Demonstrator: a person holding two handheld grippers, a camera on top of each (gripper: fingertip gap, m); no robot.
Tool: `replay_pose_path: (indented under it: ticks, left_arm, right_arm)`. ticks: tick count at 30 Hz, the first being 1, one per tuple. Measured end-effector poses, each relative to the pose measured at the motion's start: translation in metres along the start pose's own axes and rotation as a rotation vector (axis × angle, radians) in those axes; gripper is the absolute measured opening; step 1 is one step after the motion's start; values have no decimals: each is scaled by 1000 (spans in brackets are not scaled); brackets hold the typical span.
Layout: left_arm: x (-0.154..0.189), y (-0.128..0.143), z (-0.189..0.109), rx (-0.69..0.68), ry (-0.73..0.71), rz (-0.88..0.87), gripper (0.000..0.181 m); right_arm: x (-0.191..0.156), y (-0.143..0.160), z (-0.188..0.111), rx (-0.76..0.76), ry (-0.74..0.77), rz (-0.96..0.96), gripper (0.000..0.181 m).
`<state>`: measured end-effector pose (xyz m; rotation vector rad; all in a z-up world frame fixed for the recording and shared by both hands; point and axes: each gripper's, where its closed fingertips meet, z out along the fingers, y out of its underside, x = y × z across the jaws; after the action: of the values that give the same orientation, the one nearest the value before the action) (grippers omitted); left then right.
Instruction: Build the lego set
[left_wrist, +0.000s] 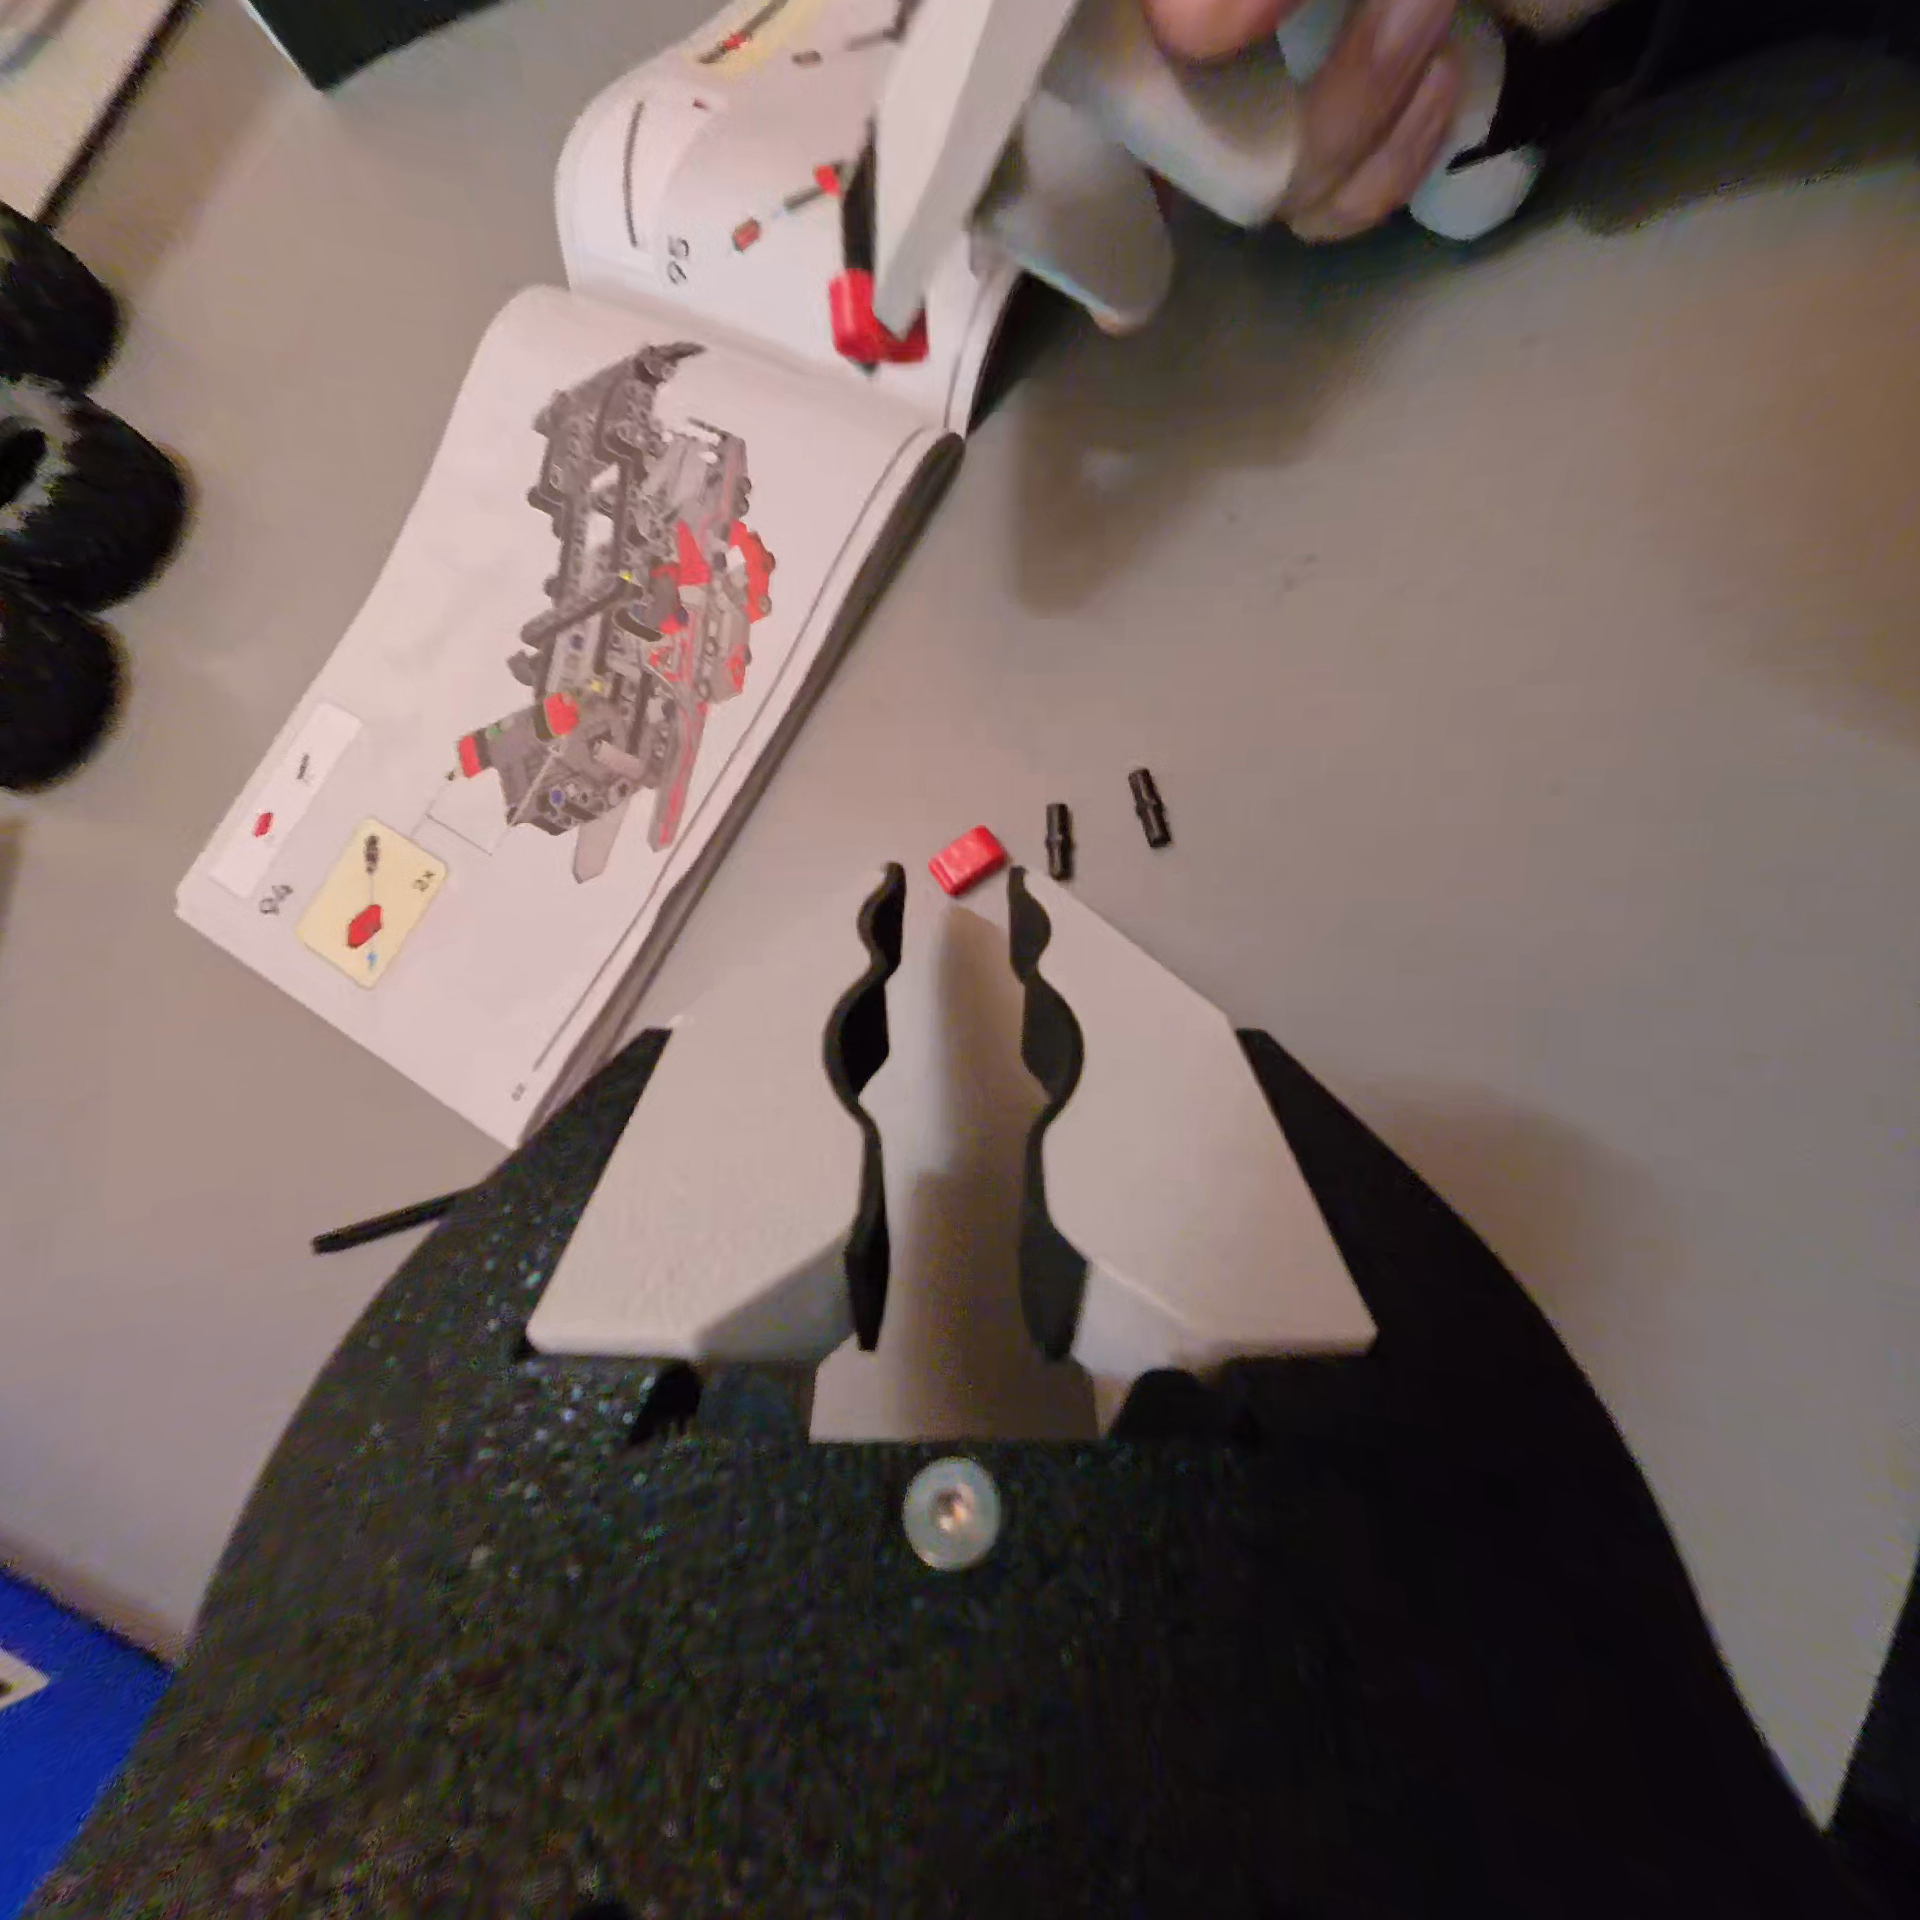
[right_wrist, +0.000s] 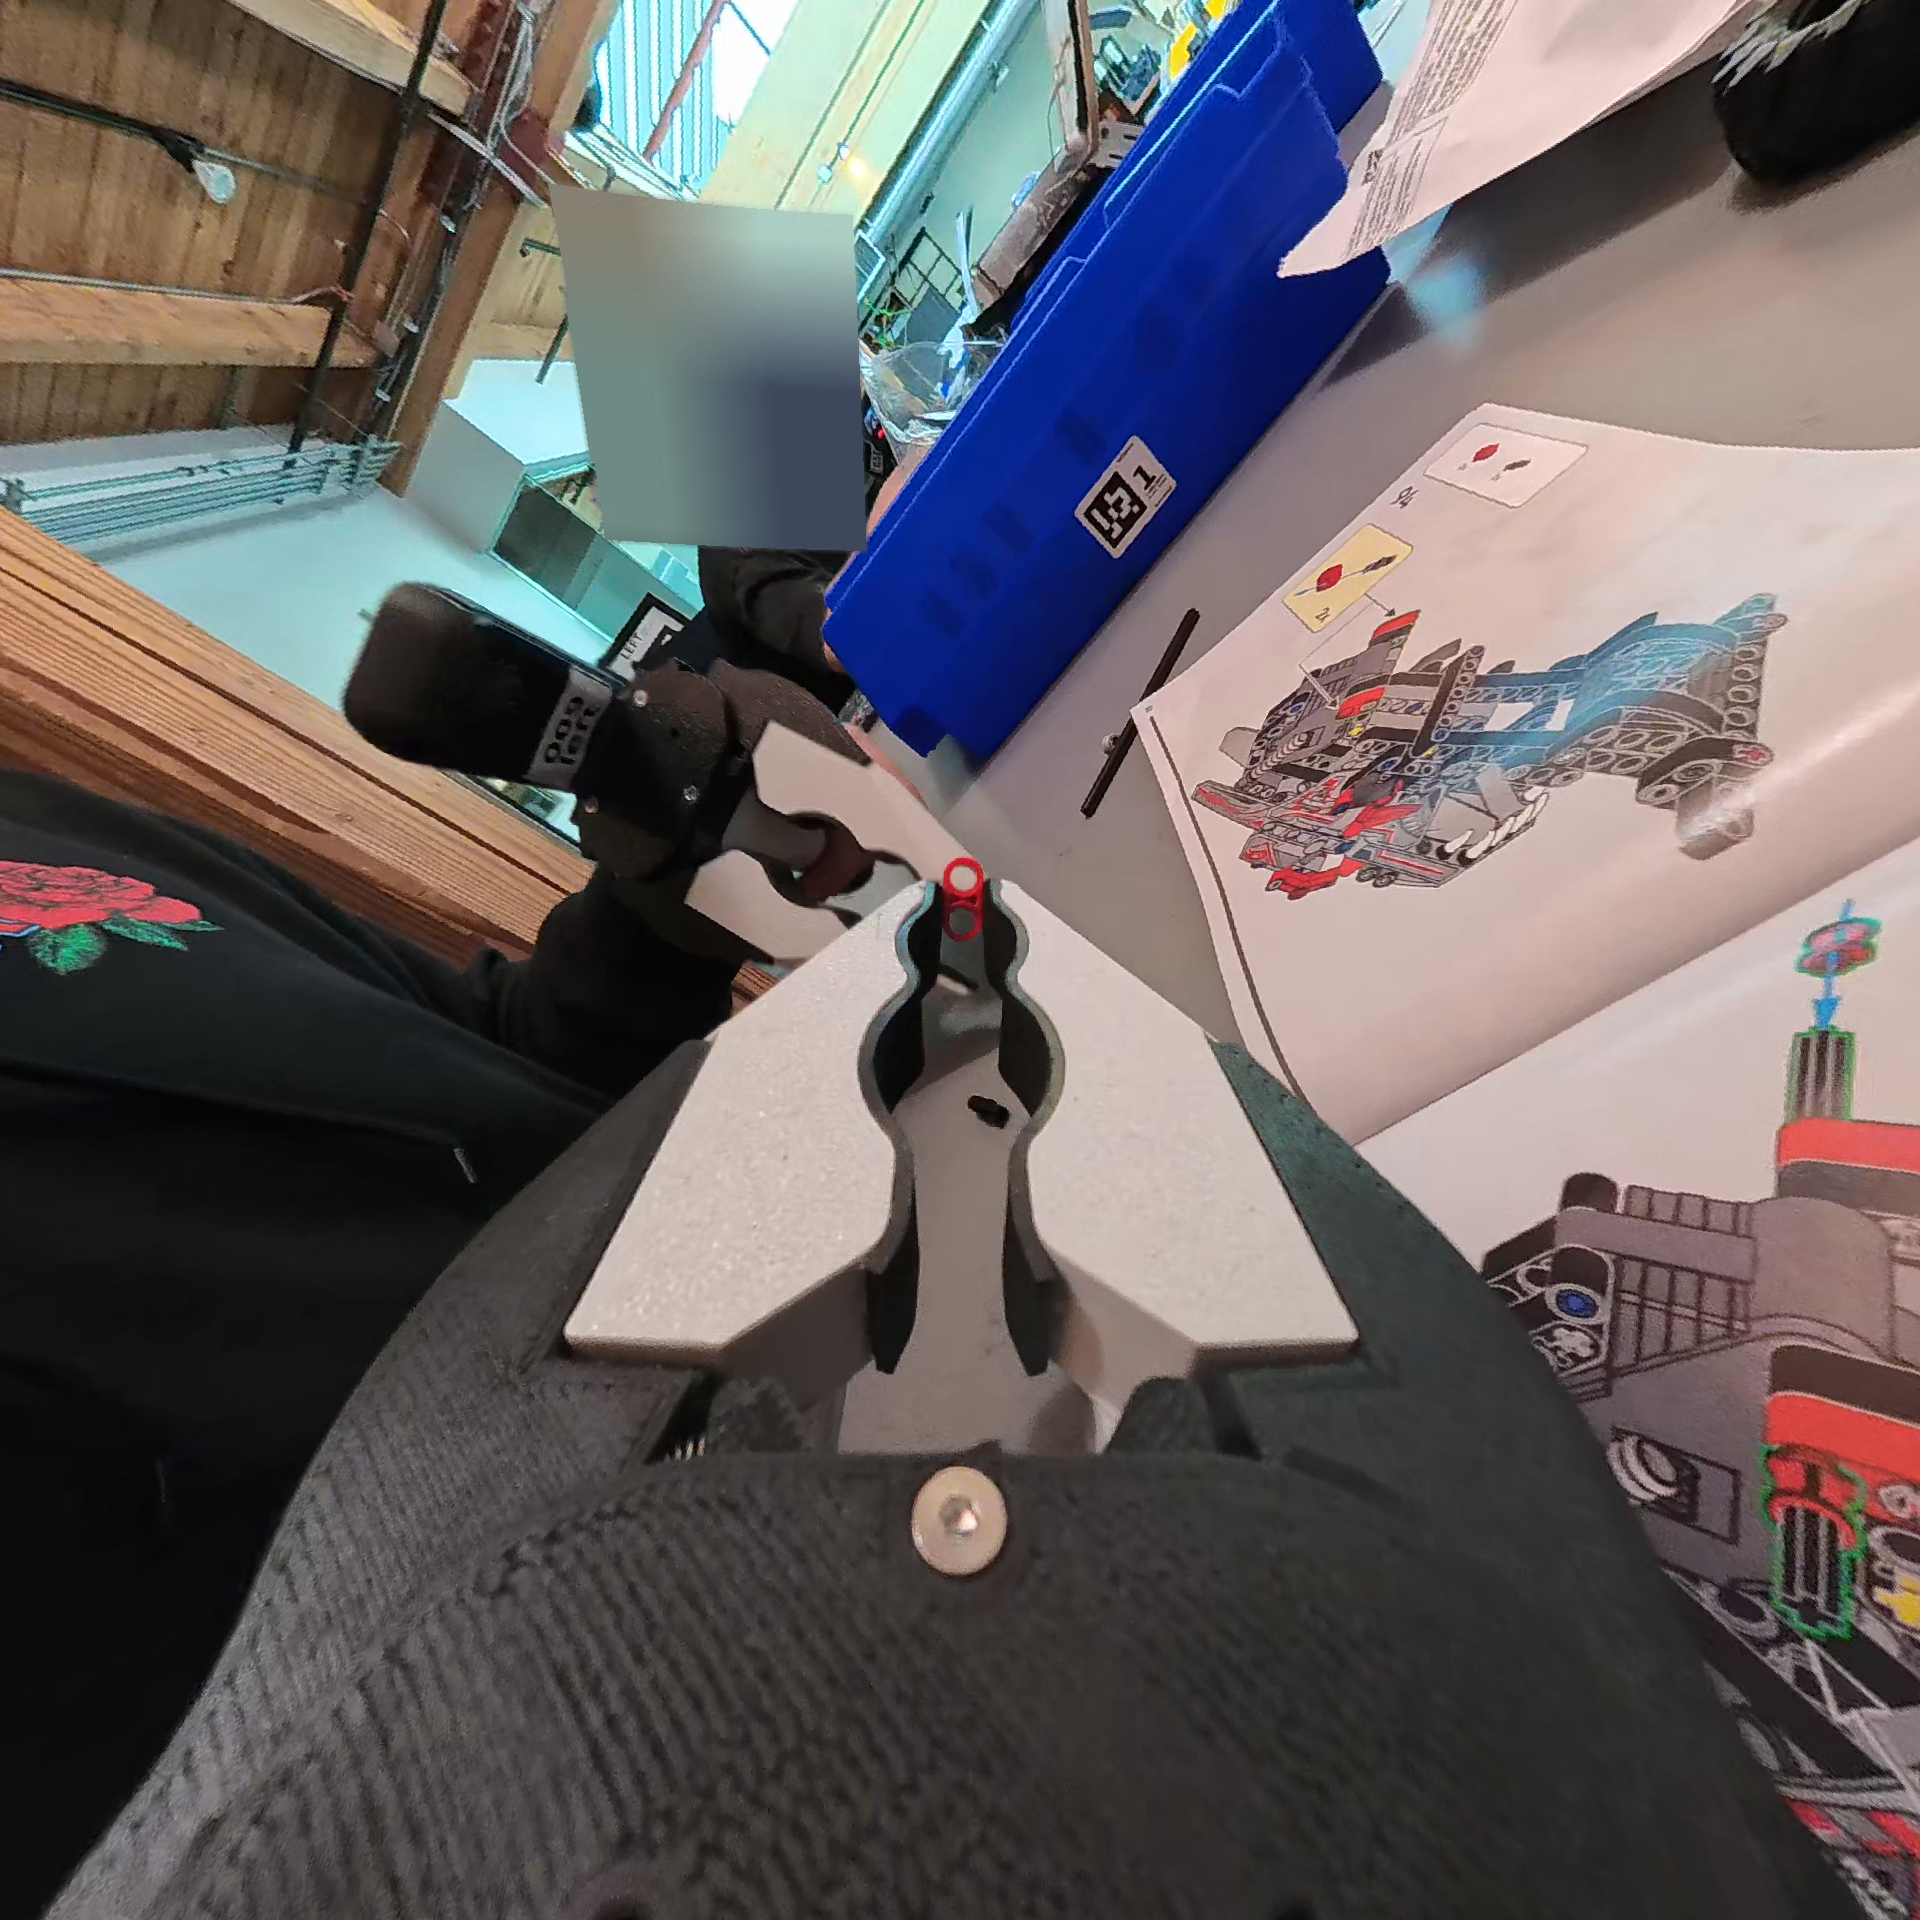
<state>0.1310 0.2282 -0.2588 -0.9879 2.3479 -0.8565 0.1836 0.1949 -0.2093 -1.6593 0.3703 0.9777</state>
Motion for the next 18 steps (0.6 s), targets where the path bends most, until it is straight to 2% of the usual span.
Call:
replay_pose_path:
  ticks: [4,6,9,13,16,18]
  left_arm:
    - [-19,-41,-10,205,-117,-79,37]
    - [-23,-55,-14,272,-180,-61,38]
    - [-23,-56,-11,244,-247,-3,37]
    - [-25,-60,-18,244,-359,1,31]
    - [-8,-67,-16,271,-309,86,29]
    - [-11,-64,-17,250,-353,136,29]
  right_arm:
    - [-3,1,7,4,-13,33,6]
    - [-7,2,12,11,-42,65,6]
    - [-11,3,19,18,-53,84,6]
    - [-13,-5,24,114,-63,136,6]
    - [-21,-1,31,111,-118,199,6]
    - [-25,3,36,85,-140,205,6]
